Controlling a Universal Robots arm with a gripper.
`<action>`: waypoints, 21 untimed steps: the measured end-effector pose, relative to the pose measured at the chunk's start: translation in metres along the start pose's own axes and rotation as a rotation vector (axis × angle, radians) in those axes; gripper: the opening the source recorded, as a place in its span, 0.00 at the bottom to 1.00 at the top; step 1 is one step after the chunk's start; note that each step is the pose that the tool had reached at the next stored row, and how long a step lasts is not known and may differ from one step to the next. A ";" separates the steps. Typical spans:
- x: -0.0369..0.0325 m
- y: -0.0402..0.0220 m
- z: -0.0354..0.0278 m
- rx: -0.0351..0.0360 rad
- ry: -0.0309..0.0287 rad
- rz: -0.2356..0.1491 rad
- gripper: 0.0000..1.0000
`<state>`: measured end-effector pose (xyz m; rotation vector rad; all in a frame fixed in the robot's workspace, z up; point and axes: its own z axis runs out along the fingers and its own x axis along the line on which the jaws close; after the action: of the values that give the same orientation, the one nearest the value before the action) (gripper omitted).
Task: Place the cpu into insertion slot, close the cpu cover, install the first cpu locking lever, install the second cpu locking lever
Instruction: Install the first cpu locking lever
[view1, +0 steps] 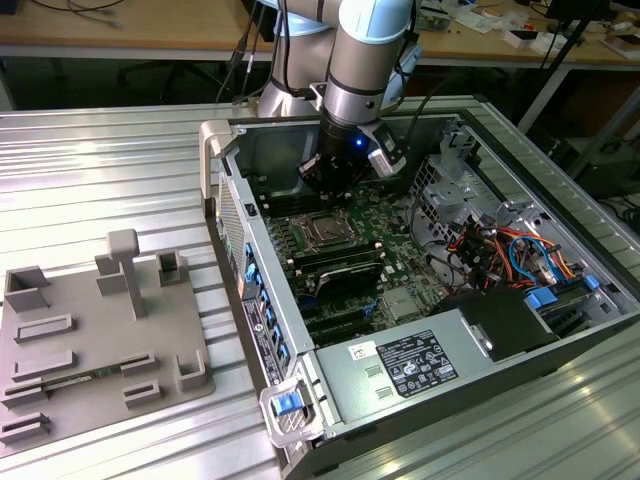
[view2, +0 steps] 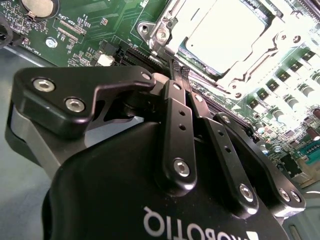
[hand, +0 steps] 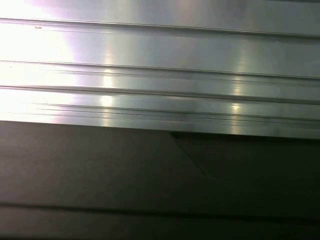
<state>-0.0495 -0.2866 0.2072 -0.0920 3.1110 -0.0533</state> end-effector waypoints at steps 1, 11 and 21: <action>0.0000 -0.0001 0.0001 0.0002 0.0001 0.000 0.11; 0.0004 -0.0032 0.0038 0.0044 0.0006 0.001 0.11; 0.0002 -0.0001 0.0068 0.0047 0.0016 0.000 0.11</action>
<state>-0.0494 -0.2870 0.2004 -0.0919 3.1122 -0.0608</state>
